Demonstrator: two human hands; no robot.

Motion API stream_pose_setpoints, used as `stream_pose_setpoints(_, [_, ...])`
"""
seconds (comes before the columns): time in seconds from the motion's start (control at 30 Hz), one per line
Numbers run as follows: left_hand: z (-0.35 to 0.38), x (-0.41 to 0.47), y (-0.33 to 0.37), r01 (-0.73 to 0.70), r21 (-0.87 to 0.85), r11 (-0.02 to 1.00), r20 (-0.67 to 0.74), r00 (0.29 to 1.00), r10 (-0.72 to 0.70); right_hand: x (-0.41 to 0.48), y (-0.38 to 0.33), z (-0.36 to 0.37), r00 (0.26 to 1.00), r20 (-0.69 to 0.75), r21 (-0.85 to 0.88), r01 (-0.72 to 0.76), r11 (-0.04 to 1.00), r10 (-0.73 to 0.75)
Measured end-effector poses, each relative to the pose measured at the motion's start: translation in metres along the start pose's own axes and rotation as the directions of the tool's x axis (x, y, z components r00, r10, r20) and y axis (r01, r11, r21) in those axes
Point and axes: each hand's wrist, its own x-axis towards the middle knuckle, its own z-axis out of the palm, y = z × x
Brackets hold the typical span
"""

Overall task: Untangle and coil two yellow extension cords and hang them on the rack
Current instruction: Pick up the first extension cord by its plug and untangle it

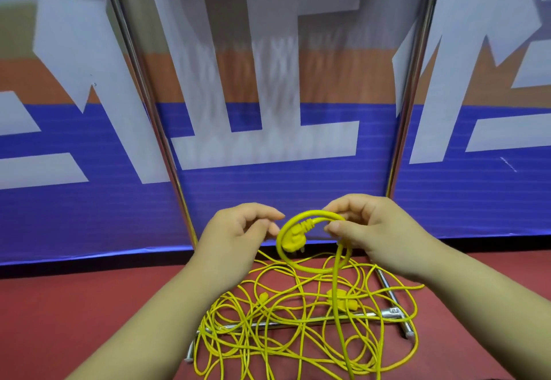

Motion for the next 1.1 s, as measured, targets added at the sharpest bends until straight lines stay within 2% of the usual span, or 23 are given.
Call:
stream_pose_setpoints(0.1, [0.007, 0.001, 0.005, 0.194, -0.395, 0.898, 0.061, 0.981, -0.184, 0.0, -0.001, -0.001, 0.999, -0.04, 0.039, -0.011, 0.999, 0.013])
stream_pose_setpoints(0.17, [0.008, 0.0, 0.006, 0.218, -0.477, 0.851, 0.114, 0.976, -0.186, 0.0, -0.001, 0.0, 0.999, -0.053, 0.063, 0.0, 0.998, 0.003])
stream_pose_setpoints(0.33, [0.007, -0.001, 0.002, 0.16, -0.394, 0.905, 0.12, 0.985, -0.122, 0.001, -0.001, 0.005, 0.995, -0.096, 0.12, 0.018, 0.993, -0.007])
stream_pose_setpoints(0.43, [0.006, -0.002, 0.004, 0.17, -0.435, 0.884, 0.121, 0.984, -0.13, 0.0, -0.003, 0.008, 0.986, -0.145, 0.07, 0.092, 0.993, -0.081])
stream_pose_setpoints(0.6, [0.006, -0.003, 0.011, 0.184, -0.53, 0.828, 0.138, 0.982, -0.13, -0.002, -0.001, 0.012, 0.935, -0.183, -0.285, 0.245, 0.927, -0.304])
stream_pose_setpoints(0.73, [0.005, -0.004, 0.014, 0.191, -0.543, 0.818, 0.131, 0.981, -0.142, -0.003, 0.0, 0.015, 0.908, -0.145, -0.415, 0.305, 0.857, -0.394])
stream_pose_setpoints(0.83, [0.002, -0.004, 0.016, 0.207, -0.558, 0.804, 0.113, 0.978, -0.174, -0.001, 0.003, 0.015, 0.911, -0.134, -0.44, 0.299, 0.847, -0.391])
stream_pose_setpoints(0.97, [-0.001, -0.002, 0.02, 0.195, -0.681, 0.706, 0.081, 0.978, -0.192, 0.002, 0.002, 0.018, 0.917, -0.21, -0.288, 0.274, 0.918, -0.339])
stream_pose_setpoints(1.03, [-0.004, -0.001, 0.017, 0.179, -0.683, 0.708, 0.046, 0.978, -0.202, 0.005, -0.002, 0.018, 0.942, -0.262, -0.082, 0.196, 0.977, -0.211])
stream_pose_setpoints(1.1, [-0.008, 0.0, 0.014, 0.172, -0.678, 0.714, 0.027, 0.977, -0.21, 0.007, -0.007, 0.015, 0.964, -0.266, 0.192, 0.06, 0.98, -0.007])
